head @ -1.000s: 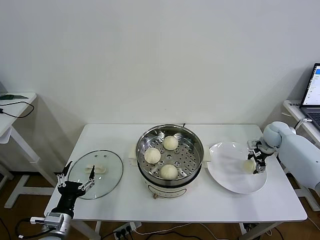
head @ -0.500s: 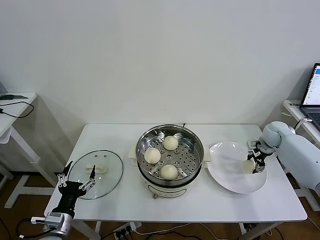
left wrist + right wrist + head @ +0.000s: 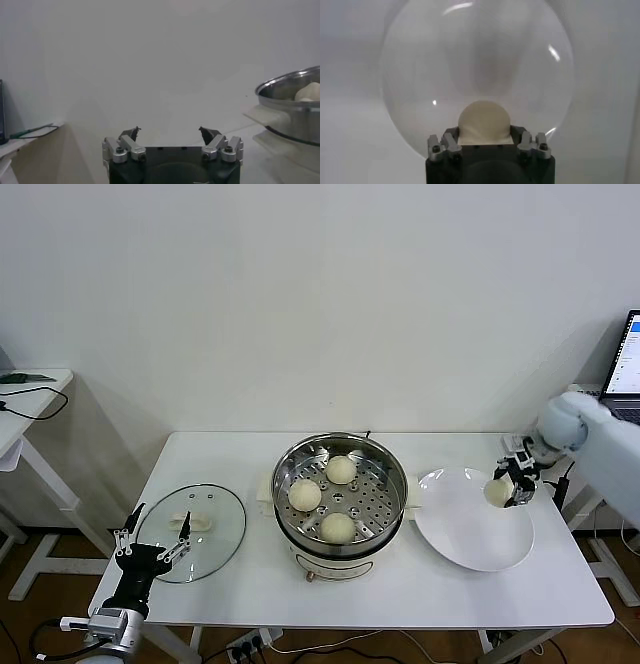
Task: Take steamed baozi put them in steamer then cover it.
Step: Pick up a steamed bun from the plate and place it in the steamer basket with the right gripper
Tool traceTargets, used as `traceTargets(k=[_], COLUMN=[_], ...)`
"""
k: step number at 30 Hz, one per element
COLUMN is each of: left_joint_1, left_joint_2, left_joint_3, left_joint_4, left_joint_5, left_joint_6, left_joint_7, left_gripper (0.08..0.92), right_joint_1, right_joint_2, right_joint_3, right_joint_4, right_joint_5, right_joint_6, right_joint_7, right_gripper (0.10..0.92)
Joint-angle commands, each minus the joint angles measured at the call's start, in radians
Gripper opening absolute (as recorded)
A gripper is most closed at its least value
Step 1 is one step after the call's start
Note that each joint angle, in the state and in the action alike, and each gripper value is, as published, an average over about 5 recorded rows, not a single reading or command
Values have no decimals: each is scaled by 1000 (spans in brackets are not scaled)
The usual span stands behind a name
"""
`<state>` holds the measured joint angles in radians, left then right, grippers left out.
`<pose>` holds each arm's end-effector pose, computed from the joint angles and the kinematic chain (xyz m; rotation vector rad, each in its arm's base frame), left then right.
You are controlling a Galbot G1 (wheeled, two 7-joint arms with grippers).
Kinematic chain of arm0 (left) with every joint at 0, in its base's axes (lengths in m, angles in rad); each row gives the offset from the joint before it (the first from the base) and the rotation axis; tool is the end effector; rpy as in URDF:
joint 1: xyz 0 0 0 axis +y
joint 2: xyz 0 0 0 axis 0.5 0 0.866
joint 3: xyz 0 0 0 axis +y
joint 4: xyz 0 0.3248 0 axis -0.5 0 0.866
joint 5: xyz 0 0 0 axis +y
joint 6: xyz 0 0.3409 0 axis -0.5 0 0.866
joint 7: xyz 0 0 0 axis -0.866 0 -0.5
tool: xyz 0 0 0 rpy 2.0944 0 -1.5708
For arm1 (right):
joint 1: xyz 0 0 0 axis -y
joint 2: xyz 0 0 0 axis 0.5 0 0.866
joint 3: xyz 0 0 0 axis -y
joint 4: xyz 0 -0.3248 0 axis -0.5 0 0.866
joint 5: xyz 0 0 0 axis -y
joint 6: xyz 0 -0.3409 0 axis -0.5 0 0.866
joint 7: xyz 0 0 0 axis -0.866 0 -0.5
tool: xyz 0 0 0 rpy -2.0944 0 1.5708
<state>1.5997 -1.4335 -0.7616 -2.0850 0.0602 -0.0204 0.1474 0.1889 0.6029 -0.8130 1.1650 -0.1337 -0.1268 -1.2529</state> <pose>0.1689 0.0908 -0.2757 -0.0228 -3.0793 -0.4631 0.5069 -0.2056 -0.0993 1.1568 -1.3400 1.3922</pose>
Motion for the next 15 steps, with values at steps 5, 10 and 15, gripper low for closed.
traceTargets(k=[5,10,15], left_joint_1=[-1,-8,-16], left_joint_2=[10,15,15], left_joint_3=[-4,-4,-1], left_joint_4=[-2,9,25], left_joint_5=[-5,-9,-12], left_joint_6=[-6,-8,-11], left_joint_7=[5,7,10], left_gripper=[823,823,823], right_joint_1=[760,914,954], right_joint_2=[-83,-15,75], right_joint_3=[-705,-824,-843], right_joint_4=[456,571,627], right_joint_5=[542,698,784], right_joint_6=[-300,-396,-476], right_joint_7=[39,95,145], right_gripper=[679,679,679])
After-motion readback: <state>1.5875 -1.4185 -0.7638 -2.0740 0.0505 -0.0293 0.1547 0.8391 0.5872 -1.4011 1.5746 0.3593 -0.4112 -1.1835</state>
